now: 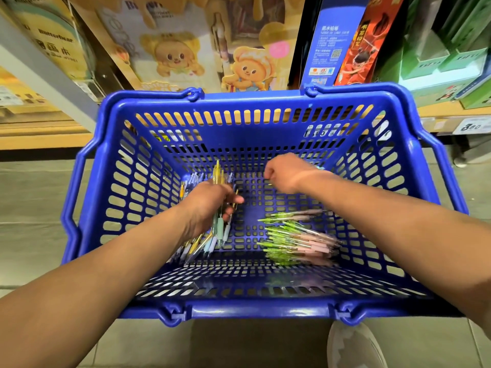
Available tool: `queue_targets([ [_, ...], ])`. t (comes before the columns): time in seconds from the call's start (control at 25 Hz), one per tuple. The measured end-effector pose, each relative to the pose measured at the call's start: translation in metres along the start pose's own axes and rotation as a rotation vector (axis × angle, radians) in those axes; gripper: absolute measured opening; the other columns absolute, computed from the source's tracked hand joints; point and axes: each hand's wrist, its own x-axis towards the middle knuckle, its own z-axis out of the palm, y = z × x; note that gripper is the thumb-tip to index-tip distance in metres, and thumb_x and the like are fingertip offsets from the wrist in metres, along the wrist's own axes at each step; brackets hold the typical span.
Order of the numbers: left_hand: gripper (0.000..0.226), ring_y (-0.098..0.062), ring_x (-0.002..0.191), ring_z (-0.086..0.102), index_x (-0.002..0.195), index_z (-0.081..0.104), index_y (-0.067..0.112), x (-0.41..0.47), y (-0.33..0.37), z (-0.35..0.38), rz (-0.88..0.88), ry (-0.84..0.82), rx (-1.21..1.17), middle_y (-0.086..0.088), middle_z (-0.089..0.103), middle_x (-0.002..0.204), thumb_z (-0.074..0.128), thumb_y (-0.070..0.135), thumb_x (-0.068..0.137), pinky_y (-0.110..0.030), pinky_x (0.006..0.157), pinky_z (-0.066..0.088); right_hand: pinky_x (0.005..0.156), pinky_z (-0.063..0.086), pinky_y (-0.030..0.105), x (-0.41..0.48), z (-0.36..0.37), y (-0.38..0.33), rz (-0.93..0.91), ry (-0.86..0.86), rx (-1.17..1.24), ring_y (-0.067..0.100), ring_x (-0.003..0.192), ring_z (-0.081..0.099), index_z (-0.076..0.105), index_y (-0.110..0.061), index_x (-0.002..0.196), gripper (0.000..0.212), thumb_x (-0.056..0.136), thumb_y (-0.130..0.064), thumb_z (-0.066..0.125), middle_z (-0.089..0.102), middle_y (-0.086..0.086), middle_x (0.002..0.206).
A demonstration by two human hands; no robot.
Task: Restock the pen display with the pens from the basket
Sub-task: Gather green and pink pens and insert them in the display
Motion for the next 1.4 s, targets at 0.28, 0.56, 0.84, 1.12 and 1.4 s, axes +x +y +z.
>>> queue_targets([
  [0.28, 0.027, -0.018, 0.058, 0.061, 0.107, 0.060, 0.002, -0.009, 0.002, -0.004, -0.013, -0.046, -0.045, -0.005, 0.066, 0.067, 0.043, 0.022, 0.109, -0.028, 0.054, 0.049, 0.074, 0.056, 0.040, 0.001, 0.021, 0.041, 0.042, -0.012, -0.461, 0.033, 0.103, 0.065, 0.057, -0.016, 0.131, 0.043, 0.093, 0.004, 0.059, 0.056, 0.008, 0.123],
  [0.56, 0.029, -0.019, 0.059, 0.064, 0.103, 0.061, 0.003, -0.014, 0.003, -0.004, -0.019, -0.025, -0.034, -0.006, 0.064, 0.068, 0.042, 0.024, 0.110, -0.027, 0.053, 0.050, 0.079, 0.055, 0.040, 0.005, 0.035, 0.042, -0.032, 0.012, -0.709, 0.029, 0.116, 0.061, 0.058, -0.017, 0.134, 0.040, 0.096, -0.003, 0.060, 0.057, 0.006, 0.130],
  [0.84, 0.029, -0.019, 0.058, 0.064, 0.100, 0.061, 0.005, -0.012, 0.004, 0.000, -0.019, -0.028, -0.008, -0.006, 0.063, 0.067, 0.042, 0.024, 0.110, -0.026, 0.051, 0.050, 0.078, 0.052, 0.035, 0.006, 0.028, 0.050, -0.138, -0.127, -0.382, 0.021, 0.094, 0.061, 0.063, -0.024, 0.112, 0.015, 0.098, -0.021, 0.062, 0.065, -0.001, 0.110],
  [1.12, 0.030, -0.020, 0.059, 0.063, 0.104, 0.060, 0.003, -0.011, 0.001, 0.000, -0.017, -0.044, 0.027, -0.007, 0.063, 0.068, 0.041, 0.025, 0.110, -0.027, 0.051, 0.050, 0.080, 0.052, 0.040, 0.002, 0.033, 0.033, -0.117, 0.067, -0.639, 0.030, 0.112, 0.059, 0.066, -0.015, 0.124, 0.035, 0.093, 0.000, 0.060, 0.056, 0.006, 0.125],
  [1.4, 0.030, -0.020, 0.058, 0.063, 0.101, 0.060, 0.004, -0.011, 0.001, -0.003, -0.010, -0.053, 0.026, -0.006, 0.063, 0.066, 0.041, 0.025, 0.110, -0.026, 0.050, 0.051, 0.062, 0.048, 0.035, 0.000, 0.037, 0.032, -0.112, 0.065, -0.621, 0.030, 0.096, 0.067, 0.064, -0.014, 0.120, 0.037, 0.089, 0.007, 0.060, 0.061, 0.005, 0.116],
])
